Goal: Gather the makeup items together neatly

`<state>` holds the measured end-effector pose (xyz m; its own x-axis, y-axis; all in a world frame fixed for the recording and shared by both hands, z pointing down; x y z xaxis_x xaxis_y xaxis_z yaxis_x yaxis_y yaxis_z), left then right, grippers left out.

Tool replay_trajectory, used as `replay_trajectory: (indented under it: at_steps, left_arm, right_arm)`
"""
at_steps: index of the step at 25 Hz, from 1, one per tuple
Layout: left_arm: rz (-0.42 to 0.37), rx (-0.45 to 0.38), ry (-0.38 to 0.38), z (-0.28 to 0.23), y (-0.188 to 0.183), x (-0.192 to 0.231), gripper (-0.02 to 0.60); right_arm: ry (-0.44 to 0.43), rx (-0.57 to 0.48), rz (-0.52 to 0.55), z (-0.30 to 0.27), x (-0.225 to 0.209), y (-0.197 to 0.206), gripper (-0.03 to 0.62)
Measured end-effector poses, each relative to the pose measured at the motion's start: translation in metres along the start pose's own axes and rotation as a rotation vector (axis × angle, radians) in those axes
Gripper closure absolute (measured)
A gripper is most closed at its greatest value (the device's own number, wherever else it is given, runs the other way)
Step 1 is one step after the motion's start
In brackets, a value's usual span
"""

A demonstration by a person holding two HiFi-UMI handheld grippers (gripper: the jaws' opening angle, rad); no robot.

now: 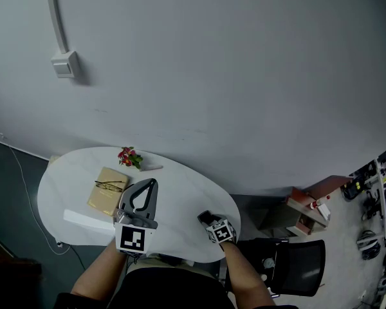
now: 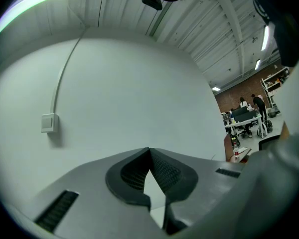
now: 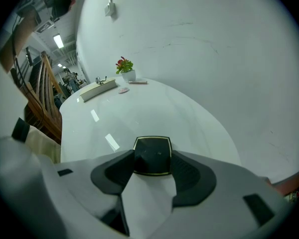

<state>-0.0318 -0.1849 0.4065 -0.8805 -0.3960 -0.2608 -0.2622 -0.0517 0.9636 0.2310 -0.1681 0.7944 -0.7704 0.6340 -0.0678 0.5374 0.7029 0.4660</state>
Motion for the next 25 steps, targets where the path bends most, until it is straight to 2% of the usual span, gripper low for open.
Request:
replay_trajectory:
  at_steps: [5,12,18,25]
  left_arm:
    - [0.004,0.008,-0.021,0.004,0.004,0.010,0.565]
    - [-0.004,0.008,-0.042,0.009,0.006,0.026,0.565]
    - [-0.013,0.025,-0.055,0.016,0.012,0.039,0.565]
    - [-0.007,0.046,-0.069,0.022,0.021,0.056,0.565]
  right_arm:
    - [-0.028,-0.087,0.034,0.000,0.014,-0.031,0.367]
    - [-0.094,-0.128,0.115,-0.017,0.053,-0.095,0.367]
    - [-0.144,-0.134,0.178,-0.042,0.084,-0.141,0.367]
    - [-0.177,-0.107,0.211,-0.072,0.108,-0.170,0.368]
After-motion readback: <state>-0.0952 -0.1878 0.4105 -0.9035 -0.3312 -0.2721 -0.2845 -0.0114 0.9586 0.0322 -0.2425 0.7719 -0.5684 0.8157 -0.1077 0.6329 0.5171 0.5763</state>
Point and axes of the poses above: the fingertips, and each gripper's own axes: z backward along the fingers, x to its left, y out of its underside, the point moved 5 cm from there along z, backward along the fingers, and after that the axes turned 4 degrees about x, right-handed, at the moved point
